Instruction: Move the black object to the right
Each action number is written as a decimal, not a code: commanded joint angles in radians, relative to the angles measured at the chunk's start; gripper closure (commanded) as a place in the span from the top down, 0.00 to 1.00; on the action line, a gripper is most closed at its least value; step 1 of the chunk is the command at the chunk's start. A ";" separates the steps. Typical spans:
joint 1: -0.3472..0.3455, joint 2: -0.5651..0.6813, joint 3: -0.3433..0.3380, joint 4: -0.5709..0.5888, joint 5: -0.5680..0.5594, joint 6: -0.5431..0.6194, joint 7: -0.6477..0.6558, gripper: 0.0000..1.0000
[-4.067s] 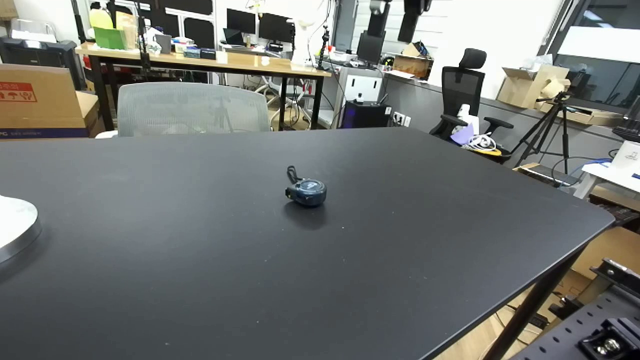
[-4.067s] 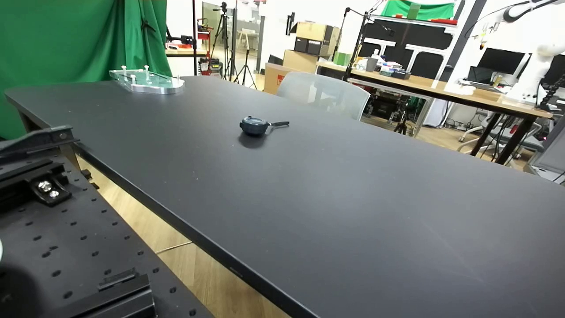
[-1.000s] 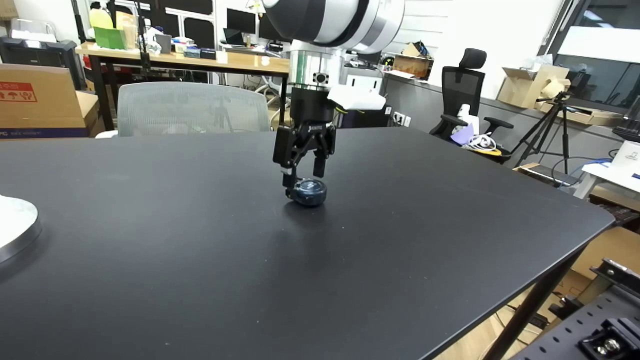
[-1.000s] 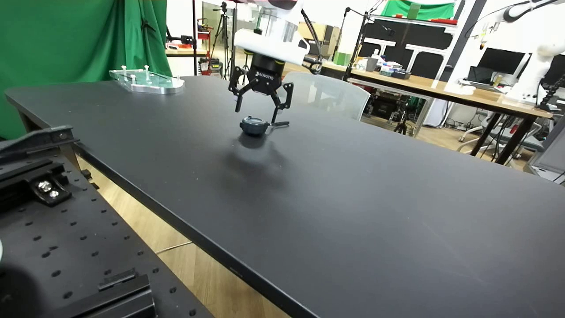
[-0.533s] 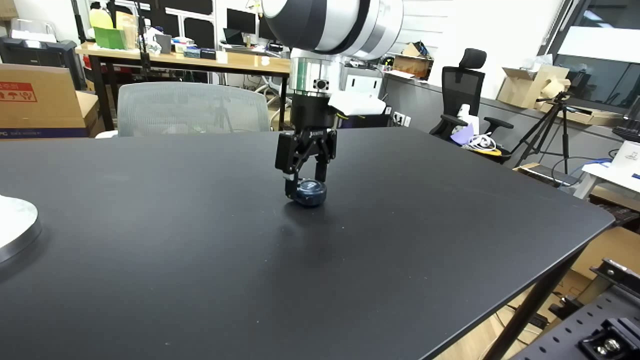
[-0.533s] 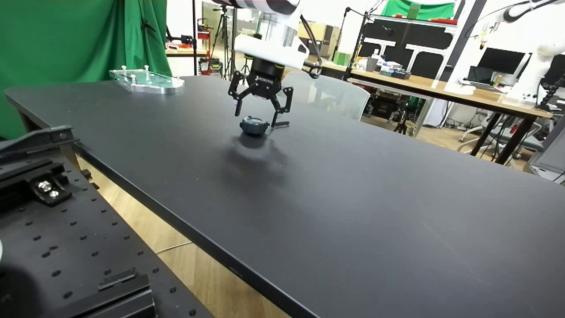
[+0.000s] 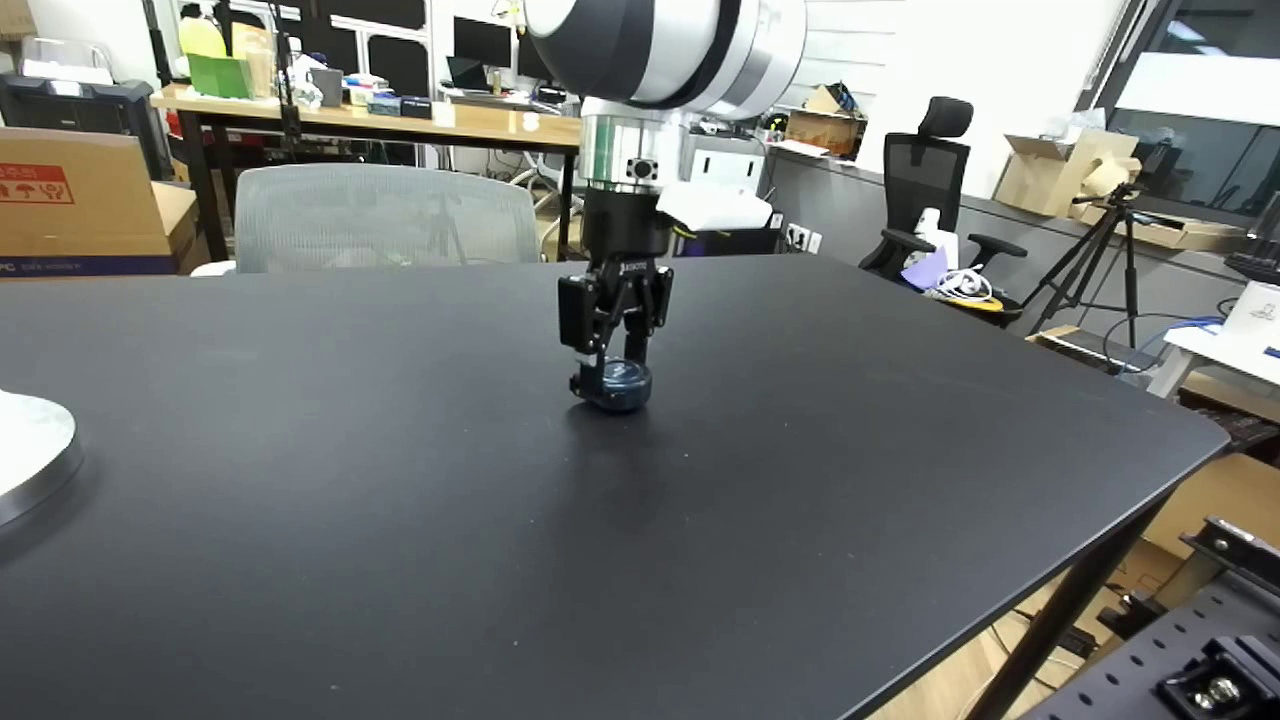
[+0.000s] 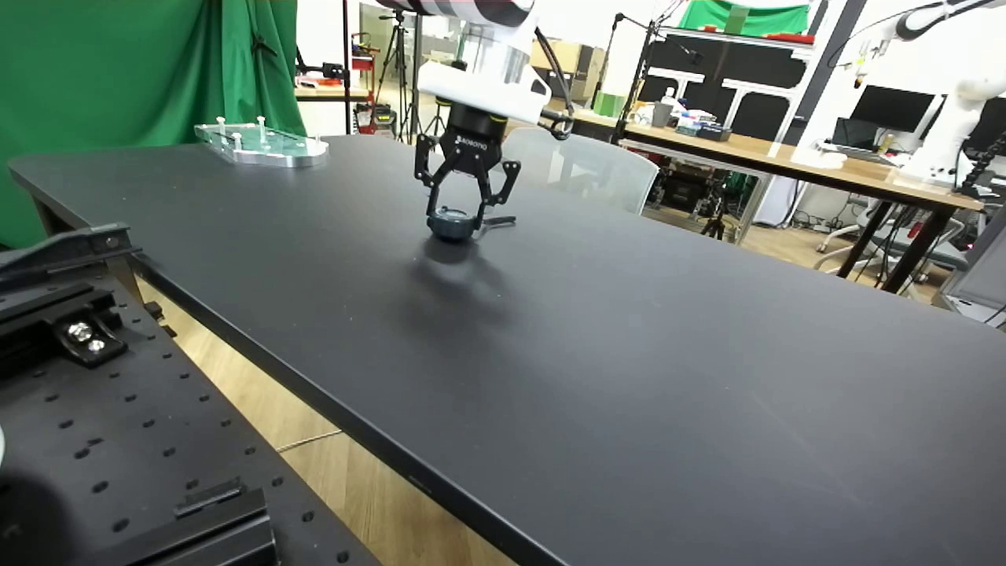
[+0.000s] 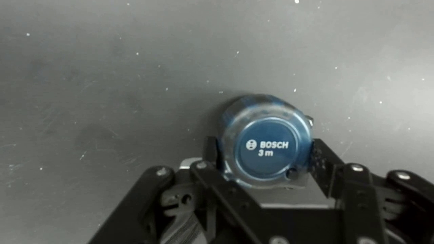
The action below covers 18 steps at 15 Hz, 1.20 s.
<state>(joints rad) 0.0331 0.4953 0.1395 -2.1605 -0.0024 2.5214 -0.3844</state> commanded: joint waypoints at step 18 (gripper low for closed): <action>-0.082 -0.293 -0.064 -0.305 0.138 0.081 0.125 0.44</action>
<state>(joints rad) -0.0263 0.2494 0.0948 -2.4099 0.1057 2.5831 -0.2907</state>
